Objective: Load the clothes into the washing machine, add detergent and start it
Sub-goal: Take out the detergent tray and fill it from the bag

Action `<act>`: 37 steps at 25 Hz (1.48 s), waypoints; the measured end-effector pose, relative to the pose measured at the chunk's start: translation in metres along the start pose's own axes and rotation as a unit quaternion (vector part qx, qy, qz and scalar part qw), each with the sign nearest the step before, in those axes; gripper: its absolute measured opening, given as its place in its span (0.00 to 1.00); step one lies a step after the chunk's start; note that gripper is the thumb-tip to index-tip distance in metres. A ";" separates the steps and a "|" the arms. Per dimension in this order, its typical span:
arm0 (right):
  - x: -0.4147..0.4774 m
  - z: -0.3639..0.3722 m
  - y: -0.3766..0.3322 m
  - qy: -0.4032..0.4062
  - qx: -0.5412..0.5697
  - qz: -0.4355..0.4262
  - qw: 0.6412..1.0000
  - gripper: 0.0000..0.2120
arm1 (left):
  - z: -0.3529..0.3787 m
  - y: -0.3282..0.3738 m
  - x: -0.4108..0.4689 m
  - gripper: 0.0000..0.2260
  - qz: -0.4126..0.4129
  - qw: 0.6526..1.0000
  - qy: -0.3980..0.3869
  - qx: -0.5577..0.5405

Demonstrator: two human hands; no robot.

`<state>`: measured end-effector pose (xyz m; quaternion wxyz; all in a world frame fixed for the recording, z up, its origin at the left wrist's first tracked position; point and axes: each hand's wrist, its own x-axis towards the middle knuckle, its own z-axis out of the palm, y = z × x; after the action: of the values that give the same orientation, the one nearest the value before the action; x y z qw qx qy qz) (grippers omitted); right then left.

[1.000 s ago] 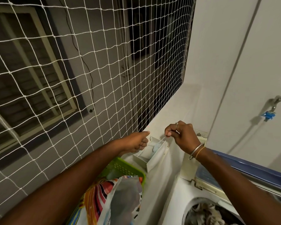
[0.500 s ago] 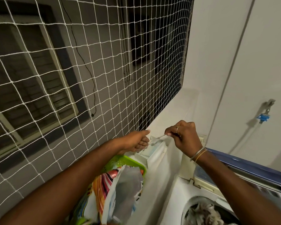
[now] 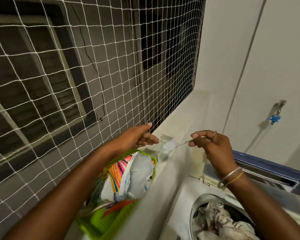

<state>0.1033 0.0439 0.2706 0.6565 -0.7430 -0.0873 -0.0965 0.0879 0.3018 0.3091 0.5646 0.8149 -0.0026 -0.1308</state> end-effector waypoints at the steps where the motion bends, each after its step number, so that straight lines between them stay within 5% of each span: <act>1: -0.010 0.002 -0.008 -0.010 0.007 -0.003 1.000 0.04 | -0.002 -0.001 -0.010 0.28 0.010 1.000 0.001 -0.004; 5: -0.045 0.017 -0.030 -0.055 0.009 -0.029 0.998 0.04 | -0.004 -0.006 -0.038 0.27 0.039 0.999 0.025 -0.008; 9: -0.071 0.053 -0.022 -0.125 -0.111 -0.123 0.978 0.07 | 0.003 -0.005 -0.053 0.27 0.051 0.998 0.032 -0.034; 14: -0.082 0.101 -0.003 -0.166 -0.401 -0.334 0.837 0.06 | 0.013 -0.004 -0.061 0.25 0.062 0.995 0.053 -0.049; 19: -0.077 0.113 -0.008 -0.190 -0.408 -0.398 0.800 0.03 | 0.014 -0.010 -0.058 0.24 0.072 0.993 0.080 -0.042; 22: -0.077 0.102 -0.012 -0.236 -0.398 -0.390 0.796 0.09 | 0.014 -0.011 -0.057 0.24 0.074 0.992 0.088 -0.050; 29: -0.072 0.102 -0.010 -0.227 -0.400 -0.411 0.787 0.05 | 0.015 -0.005 -0.052 0.24 0.080 0.991 0.100 -0.045; 37: -0.053 0.093 -0.010 -0.208 -0.338 -0.325 0.858 0.13 | 0.018 0.005 -0.043 0.23 0.083 0.991 0.095 -0.053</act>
<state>0.0520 0.1369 0.2553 0.2626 -0.8515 -0.4205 -0.1708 0.0434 0.2897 0.3163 0.6133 0.7898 -0.0103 -0.0055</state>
